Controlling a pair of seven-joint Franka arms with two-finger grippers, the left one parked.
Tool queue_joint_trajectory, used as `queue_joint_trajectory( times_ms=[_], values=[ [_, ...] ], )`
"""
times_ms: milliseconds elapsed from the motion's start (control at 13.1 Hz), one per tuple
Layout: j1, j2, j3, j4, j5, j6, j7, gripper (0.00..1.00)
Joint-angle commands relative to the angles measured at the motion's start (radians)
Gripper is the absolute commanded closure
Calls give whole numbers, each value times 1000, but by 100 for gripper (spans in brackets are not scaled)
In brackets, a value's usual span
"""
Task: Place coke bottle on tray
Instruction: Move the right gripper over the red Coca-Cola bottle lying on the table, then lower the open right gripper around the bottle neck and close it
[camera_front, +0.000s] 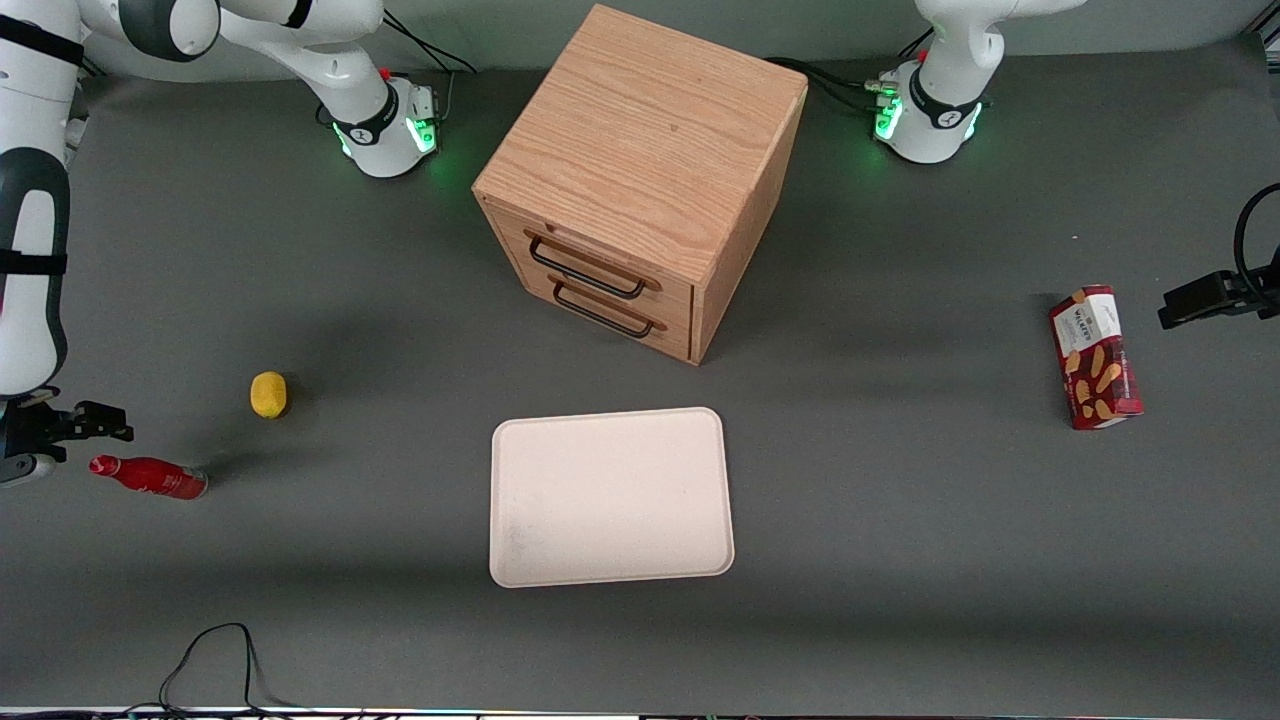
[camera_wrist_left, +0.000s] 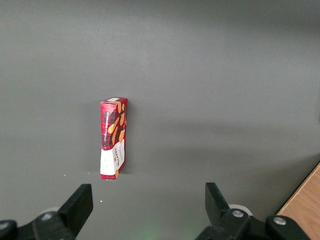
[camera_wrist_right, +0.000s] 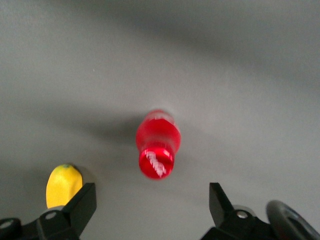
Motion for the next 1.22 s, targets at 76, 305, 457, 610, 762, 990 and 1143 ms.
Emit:
queue_joint_trajectory(
  times_ms=[76, 305, 457, 610, 762, 990, 1143],
  values=[
    [-11, 80, -10, 74, 84, -10, -49, 0],
    [-13, 100, -10, 74, 115, -9, -49, 0],
    [-13, 106, -10, 75, 115, -10, -50, 5],
    [-13, 106, -10, 75, 115, -9, -50, 21],
    [-13, 106, -12, 75, 114, -9, -52, 42],
    [-13, 103, -12, 75, 109, -9, -52, 73],
    [-11, 100, -15, 78, 106, -10, -52, 90]
  ],
)
